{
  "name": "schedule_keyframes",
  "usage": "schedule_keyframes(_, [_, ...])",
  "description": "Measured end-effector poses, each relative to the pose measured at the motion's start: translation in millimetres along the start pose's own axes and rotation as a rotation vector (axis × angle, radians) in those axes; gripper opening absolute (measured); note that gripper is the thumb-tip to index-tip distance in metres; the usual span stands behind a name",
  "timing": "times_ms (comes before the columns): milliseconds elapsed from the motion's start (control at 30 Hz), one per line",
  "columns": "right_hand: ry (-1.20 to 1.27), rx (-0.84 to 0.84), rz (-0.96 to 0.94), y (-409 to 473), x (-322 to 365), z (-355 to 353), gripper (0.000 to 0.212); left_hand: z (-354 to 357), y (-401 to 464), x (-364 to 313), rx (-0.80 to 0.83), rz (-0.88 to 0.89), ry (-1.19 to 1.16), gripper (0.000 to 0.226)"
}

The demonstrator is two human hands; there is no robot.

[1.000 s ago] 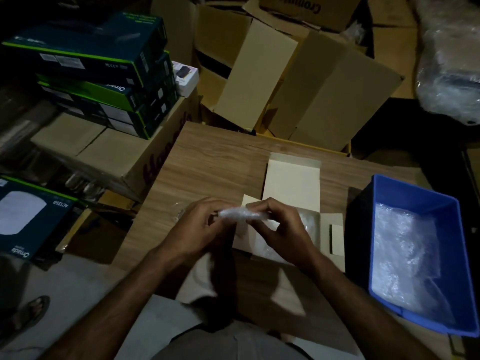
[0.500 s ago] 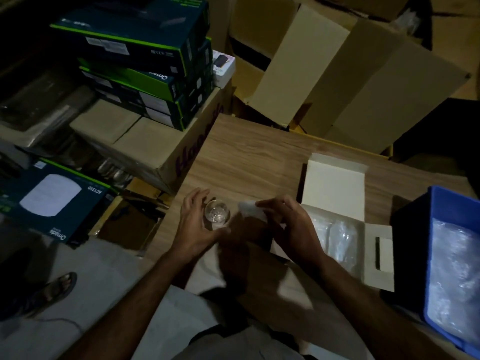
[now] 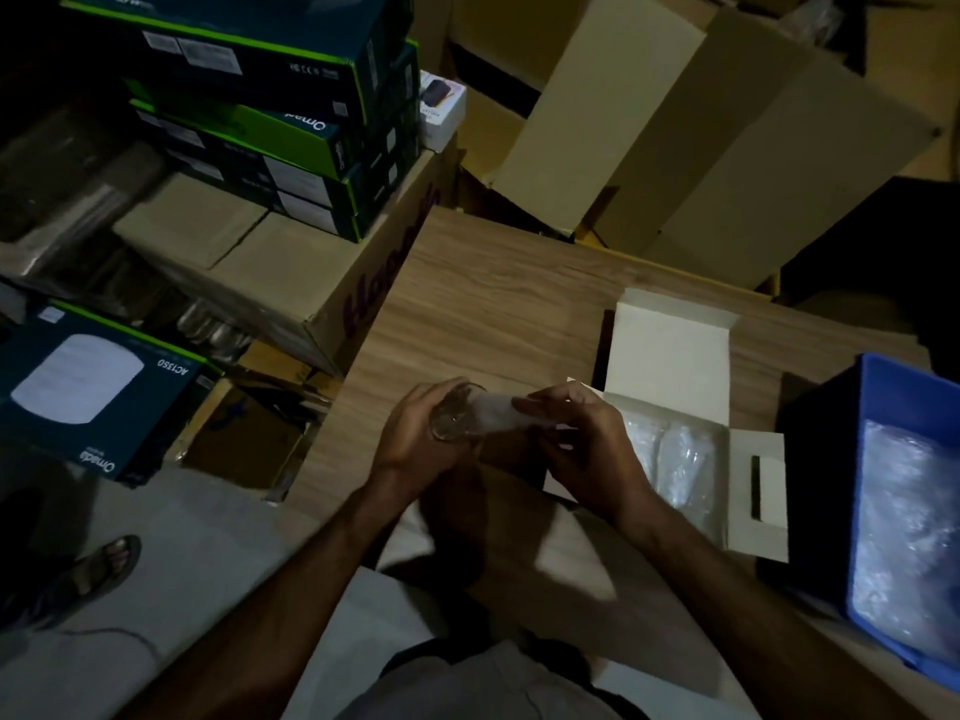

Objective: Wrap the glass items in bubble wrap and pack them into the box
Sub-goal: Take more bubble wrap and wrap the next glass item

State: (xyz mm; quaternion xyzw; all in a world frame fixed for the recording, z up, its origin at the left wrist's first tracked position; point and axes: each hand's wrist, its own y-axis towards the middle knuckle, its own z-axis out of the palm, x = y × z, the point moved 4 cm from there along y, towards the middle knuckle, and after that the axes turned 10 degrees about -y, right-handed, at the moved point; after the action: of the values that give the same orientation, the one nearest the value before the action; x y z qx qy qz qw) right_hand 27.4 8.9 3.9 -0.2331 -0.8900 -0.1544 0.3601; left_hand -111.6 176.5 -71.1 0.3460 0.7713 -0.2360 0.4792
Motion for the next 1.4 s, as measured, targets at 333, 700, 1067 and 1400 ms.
schedule_keyframes(333, [-0.058, -0.149, -0.059, -25.7, 4.9, -54.3, 0.023, 39.3, -11.6, -82.3, 0.071, 0.314, 0.135, 0.076])
schedule_keyframes(700, [-0.290, -0.006, -0.068, -48.1, -11.1, -103.1, 0.021, 89.7, -24.9, -133.7, 0.081, 0.274, -0.003, 0.062])
schedule_keyframes(1067, [-0.362, 0.140, -0.162, -59.3, -46.7, -128.6, 0.018, 140.3, -43.7, -161.5, 0.160, 0.281, -0.099, 0.056])
schedule_keyframes(1400, [0.240, -0.071, 0.330, -102.3, -105.3, -148.5, 0.025, 162.5, -42.1, -159.2, 0.231, 0.222, -0.194, 0.059])
